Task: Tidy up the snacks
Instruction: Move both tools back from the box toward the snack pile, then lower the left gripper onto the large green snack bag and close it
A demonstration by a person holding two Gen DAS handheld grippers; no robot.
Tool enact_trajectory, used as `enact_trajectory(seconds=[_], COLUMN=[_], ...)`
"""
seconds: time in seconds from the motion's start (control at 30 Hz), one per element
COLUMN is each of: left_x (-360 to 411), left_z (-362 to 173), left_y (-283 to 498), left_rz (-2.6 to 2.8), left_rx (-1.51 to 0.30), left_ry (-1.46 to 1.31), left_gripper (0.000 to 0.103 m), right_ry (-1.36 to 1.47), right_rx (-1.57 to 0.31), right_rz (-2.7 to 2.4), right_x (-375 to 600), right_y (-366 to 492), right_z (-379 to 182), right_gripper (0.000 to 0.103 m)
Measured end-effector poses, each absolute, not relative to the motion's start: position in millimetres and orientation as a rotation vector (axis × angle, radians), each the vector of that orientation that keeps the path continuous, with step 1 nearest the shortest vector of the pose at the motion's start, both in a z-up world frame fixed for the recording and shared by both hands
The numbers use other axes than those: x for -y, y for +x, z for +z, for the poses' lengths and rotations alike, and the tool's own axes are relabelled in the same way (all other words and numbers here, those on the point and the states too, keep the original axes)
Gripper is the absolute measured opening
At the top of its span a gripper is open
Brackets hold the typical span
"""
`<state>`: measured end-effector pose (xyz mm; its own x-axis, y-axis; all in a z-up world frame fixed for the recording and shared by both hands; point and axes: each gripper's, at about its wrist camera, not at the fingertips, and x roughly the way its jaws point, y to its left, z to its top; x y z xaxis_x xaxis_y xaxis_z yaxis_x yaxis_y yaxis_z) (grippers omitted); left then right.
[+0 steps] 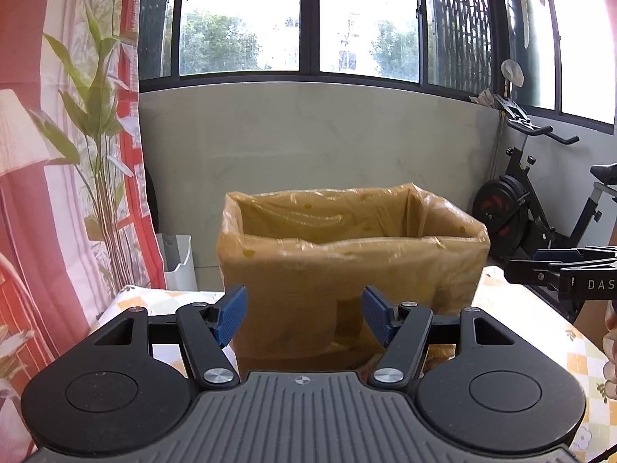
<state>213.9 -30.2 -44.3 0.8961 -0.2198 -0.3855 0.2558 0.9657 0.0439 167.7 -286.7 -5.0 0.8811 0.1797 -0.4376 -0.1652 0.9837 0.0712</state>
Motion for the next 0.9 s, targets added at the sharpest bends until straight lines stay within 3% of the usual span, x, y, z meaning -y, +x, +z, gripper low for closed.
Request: enact_trajectory(seconds=[0.9], left_x=[16.6], left_z=[-119.8], left_y=[192.0], left_rz=[-0.259], left_rx=[-0.509], left_ry=[0.018], left_gripper=[0.068], right_ry=[0.036], right_rx=[-0.523], right_rz=[0.160], right_x=[288.9], right_y=[135.8], right_z=[-82.0], right_gripper=[0.075])
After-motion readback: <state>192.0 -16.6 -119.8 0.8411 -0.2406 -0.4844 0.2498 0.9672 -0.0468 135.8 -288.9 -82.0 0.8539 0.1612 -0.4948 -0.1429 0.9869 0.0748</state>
